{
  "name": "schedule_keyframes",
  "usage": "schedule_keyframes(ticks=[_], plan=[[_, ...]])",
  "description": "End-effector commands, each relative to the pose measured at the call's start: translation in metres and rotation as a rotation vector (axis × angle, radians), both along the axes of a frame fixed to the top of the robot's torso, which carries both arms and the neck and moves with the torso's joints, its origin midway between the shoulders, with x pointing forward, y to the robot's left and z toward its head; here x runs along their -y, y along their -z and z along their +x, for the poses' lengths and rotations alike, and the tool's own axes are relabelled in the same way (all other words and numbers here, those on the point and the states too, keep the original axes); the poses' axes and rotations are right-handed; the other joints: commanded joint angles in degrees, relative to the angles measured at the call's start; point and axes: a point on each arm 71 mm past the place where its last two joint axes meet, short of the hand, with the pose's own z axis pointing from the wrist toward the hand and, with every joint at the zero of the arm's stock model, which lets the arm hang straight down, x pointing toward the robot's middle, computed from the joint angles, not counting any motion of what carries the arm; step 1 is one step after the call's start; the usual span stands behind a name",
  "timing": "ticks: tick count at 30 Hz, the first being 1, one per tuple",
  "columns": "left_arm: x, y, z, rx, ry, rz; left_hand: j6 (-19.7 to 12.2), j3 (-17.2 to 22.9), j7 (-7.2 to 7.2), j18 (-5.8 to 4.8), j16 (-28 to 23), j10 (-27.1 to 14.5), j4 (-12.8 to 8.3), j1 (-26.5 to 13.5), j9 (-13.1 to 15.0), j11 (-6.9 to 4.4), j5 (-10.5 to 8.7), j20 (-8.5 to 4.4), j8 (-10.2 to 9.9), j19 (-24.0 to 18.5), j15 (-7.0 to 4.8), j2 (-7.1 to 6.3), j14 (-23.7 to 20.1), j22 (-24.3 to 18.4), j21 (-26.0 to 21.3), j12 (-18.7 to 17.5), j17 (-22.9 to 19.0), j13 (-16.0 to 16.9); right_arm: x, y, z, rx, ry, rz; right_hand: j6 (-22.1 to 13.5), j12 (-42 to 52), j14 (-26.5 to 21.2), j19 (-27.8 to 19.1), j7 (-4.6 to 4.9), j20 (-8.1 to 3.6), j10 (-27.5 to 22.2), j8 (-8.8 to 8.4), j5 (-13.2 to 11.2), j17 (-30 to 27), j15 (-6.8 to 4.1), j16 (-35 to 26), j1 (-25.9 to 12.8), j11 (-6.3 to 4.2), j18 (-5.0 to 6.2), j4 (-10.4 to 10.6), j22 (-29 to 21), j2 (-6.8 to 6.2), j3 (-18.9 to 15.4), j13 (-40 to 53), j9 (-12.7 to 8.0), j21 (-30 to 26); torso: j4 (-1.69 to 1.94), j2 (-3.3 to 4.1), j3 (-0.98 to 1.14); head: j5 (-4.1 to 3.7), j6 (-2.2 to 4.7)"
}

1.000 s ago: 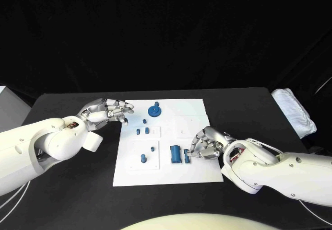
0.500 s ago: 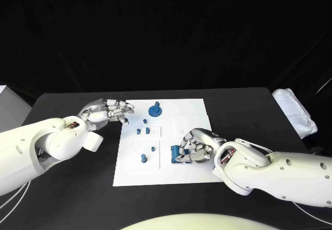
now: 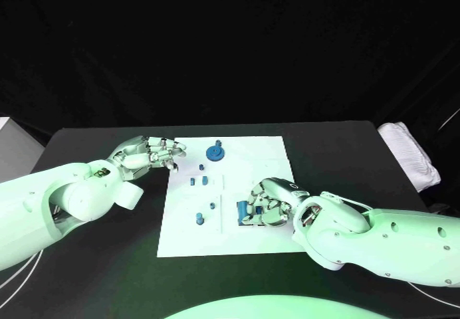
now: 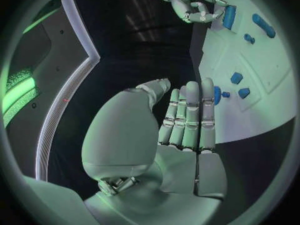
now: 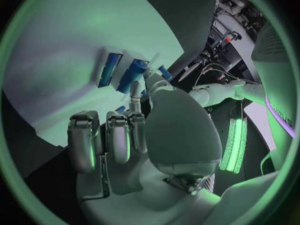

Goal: Assemble the parts on the task board

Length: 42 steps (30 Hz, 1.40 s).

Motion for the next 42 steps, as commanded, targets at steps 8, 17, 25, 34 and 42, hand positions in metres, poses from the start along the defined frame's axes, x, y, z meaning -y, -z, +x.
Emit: schedule_keyframes(ticks=[8, 17, 25, 34, 42], plan=[[0.002, -0.001, -0.001, 0.006, 0.014, -0.008, -0.2, 0.0, 0.18, 0.78, -0.2, -0.1, 0.2, 0.0, -0.1, -0.18, 0.14, -0.04, 0.3, 0.4, 0.24, 0.61, 0.2, -0.1, -0.3, -0.3, 0.1, -0.1, 0.002, 0.0, 0.002, 0.039, 0.024, -0.04, -0.1, 0.4, 6.0, 6.0, -0.49, -0.51, 5.6, 0.49, -0.1, 15.1, -0.61, 0.2, 1.7, -0.51, -0.82, 0.4, 15.1, 0.59, -0.2, 14.6, 0.2, 0.3, -0.05, -0.03, 0.01, 0.05, 0.03], [0.001, -0.001, -0.001, 0.005, 0.014, -0.008, -0.2, 0.0, 0.18, 0.78, -0.2, -0.1, 0.2, 0.0, -0.1, -0.18, 0.14, -0.04, 0.3, 0.4, 0.24, 0.61, 0.2, -0.1, -0.3, -0.3, 0.1, -0.1, 0.002, -0.002, 0.002, 0.05, 0.021, 0.009, -0.2, 0.3, 6.0, 6.0, -0.44, -0.55, 5.6, 0.57, 0.1, 15.1, -0.64, 0.2, 1.6, -0.5, -0.82, 1.0, 15.1, 0.57, -0.4, 14.5, 0.2, 0.3, -0.04, -0.05, -0.01, 0.06, 0.1], [0.001, 0.0, 0.0, 0.005, 0.012, -0.007, -0.2, 0.0, 0.18, 0.78, -0.2, -0.1, 0.2, 0.0, -0.1, -0.18, 0.14, -0.04, 0.3, 0.4, 0.24, 0.61, 0.2, -0.1, -0.3, -0.3, 0.1, -0.1, 0.005, -0.007, -0.001, 0.041, 0.012, 0.143, -1.3, -1.8, 6.0, 6.0, 0.04, -0.41, 4.9, 0.42, 0.3, 15.1, -0.37, 0.2, 1.1, -0.12, -0.82, 2.9, 15.1, -0.17, -2.0, 13.8, 0.2, 0.3, -0.15, -0.18, -0.07, 0.1, 0.46], [0.0, 0.001, 0.0, 0.004, 0.005, -0.008, -0.2, 0.0, 0.18, 0.78, -0.2, -0.1, 0.2, 0.0, -0.1, -0.18, 0.14, -0.04, 0.3, 0.4, 0.24, 0.61, 0.2, -0.1, -0.3, -0.3, 0.1, -0.1, 0.013, -0.016, 0.003, 0.102, 0.008, 0.319, -3.2, -3.2, 5.9, 6.0, 0.79, 0.04, 4.3, -0.16, 5.8, 14.6, 0.16, 0.0, 0.3, 0.53, -0.82, 4.3, 15.1, 0.95, -5.1, 13.3, 0.0, 0.3, -0.38, -0.41, -0.12, 0.17, 1.01], [-0.001, 0.003, 0.006, 0.042, -0.083, -0.033, -0.5, -0.2, 0.11, 0.75, -0.4, 0.3, 0.6, 0.0, -0.2, -0.28, 0.1, -0.05, 0.3, 0.5, 0.2, 0.36, 0.0, -0.4, -0.8, -0.1, 0.1, -0.1, 0.039, -0.015, 0.041, 0.079, 0.131, 0.46, -6.3, -10.0, 5.2, 4.2, 2.5, 1.1, 1.3, -3.17, 7.1, 12.0, 1.39, -1.4, 4.3, 2.0, 0.5, 3.7, 13.2, 2.16, -4.0, 10.7, -1.4, -6.2, -0.84, -1.82, -0.64, 0.71, 2.43]])
